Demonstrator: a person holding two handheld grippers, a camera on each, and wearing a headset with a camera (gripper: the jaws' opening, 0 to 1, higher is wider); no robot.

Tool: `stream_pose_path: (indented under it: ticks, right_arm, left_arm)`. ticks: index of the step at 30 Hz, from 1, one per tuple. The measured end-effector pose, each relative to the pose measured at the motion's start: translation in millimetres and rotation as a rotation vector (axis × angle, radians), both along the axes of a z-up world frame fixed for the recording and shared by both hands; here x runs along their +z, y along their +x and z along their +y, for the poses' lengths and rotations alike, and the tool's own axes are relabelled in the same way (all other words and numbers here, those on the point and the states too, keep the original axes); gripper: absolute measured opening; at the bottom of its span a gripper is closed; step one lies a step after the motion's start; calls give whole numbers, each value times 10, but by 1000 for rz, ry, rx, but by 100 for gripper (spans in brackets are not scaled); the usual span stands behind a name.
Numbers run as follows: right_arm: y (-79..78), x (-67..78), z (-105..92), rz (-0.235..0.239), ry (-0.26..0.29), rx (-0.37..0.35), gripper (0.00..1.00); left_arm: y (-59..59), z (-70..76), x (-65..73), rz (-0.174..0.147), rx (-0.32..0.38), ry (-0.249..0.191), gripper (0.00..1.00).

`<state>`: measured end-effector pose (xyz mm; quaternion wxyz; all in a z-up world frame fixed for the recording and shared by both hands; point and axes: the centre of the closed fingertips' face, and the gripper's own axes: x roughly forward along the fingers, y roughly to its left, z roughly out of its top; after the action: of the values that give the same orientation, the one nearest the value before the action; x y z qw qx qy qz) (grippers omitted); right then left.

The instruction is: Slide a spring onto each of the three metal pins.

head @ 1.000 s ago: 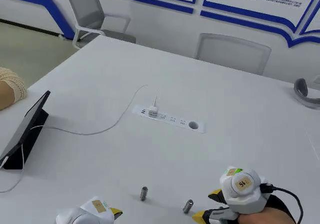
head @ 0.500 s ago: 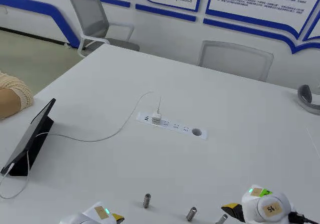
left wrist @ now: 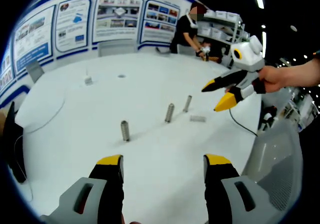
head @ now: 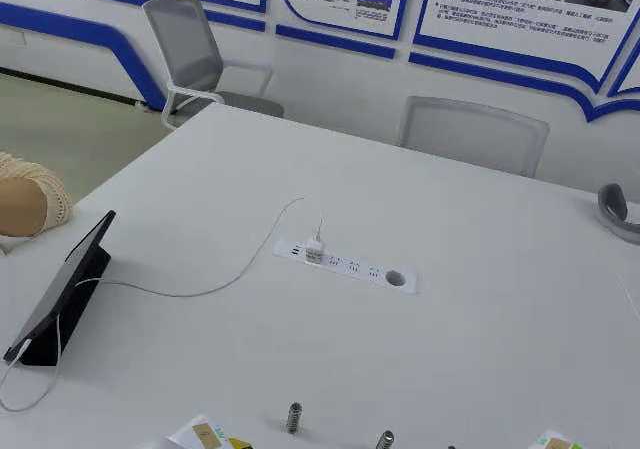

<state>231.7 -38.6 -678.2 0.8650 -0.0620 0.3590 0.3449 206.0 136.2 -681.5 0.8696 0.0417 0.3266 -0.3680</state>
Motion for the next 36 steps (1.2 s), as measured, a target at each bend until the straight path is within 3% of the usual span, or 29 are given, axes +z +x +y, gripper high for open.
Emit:
stream_pose_path:
  ticks: [24,36]
  right_arm:
    - [-292,-130,-257,25,54,-107,70]
    - [-403,-243,-469,44,53,-144,71]
  left_arm:
    - [36,-30,39,-9,15,7,67]
    - [84,-153,25,-8,15,6,67]
